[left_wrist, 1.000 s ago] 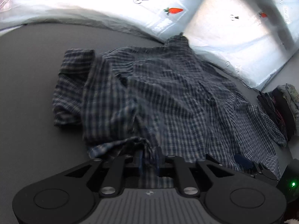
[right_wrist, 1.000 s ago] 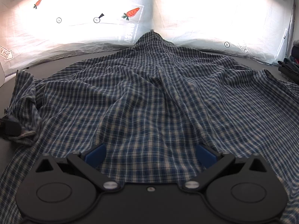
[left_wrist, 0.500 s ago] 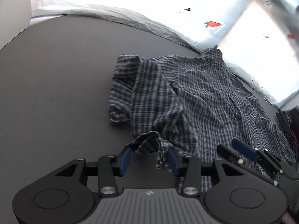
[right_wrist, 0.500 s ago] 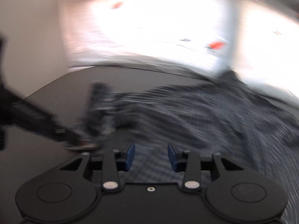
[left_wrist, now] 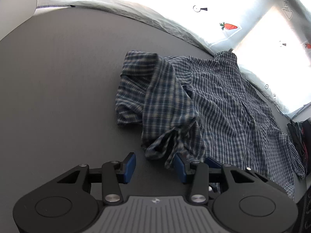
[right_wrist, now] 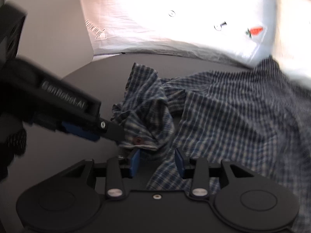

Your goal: Fold clothes

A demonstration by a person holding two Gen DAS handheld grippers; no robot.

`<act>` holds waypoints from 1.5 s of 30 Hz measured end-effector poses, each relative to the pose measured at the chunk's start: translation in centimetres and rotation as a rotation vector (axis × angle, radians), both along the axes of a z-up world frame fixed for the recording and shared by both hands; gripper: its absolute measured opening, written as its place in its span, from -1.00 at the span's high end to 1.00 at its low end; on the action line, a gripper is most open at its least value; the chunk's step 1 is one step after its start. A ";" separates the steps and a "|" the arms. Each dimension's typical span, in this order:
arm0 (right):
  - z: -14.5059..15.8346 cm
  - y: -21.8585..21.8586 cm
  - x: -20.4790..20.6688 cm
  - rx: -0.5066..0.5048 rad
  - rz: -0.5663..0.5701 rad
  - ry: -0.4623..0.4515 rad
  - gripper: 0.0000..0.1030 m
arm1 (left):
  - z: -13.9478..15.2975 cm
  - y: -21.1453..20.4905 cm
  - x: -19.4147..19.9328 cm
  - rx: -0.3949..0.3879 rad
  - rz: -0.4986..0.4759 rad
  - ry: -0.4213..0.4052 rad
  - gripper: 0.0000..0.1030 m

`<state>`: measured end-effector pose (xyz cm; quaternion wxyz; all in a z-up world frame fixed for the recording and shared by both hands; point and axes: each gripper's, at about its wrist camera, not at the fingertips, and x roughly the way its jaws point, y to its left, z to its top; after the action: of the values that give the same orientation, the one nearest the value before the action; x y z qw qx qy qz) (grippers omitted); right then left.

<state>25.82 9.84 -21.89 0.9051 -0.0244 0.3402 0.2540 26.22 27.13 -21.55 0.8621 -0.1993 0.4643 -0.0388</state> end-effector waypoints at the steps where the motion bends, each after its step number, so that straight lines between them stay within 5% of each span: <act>1: -0.1 -0.1 0.3 0.030 -0.012 0.022 0.22 | -0.1 0.0 0.0 0.000 0.001 0.003 0.12; 20: -1.1 -2.0 4.6 0.302 -0.206 0.216 0.67 | -0.7 1.5 1.4 0.032 0.034 0.026 0.11; 27: 0.2 -9.3 5.5 0.547 -0.499 0.252 0.78 | -0.5 1.6 1.7 0.047 0.034 0.026 0.11; 31: 1.6 -11.0 5.8 0.338 -0.565 0.149 0.74 | -0.8 1.5 1.9 0.049 0.039 0.039 0.11; 36: 3.5 -8.6 4.2 0.014 -0.466 -0.033 0.21 | -1.0 1.0 2.3 0.079 0.025 0.062 0.10; 45: 3.8 -3.0 -0.1 -0.310 -0.020 -0.238 0.01 | -1.1 0.1 2.4 0.115 -0.012 0.074 0.00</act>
<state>25.72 6.84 -18.13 0.9268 -0.1900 0.2660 0.1851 28.61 27.23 -22.66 0.8540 -0.1480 0.4986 -0.0097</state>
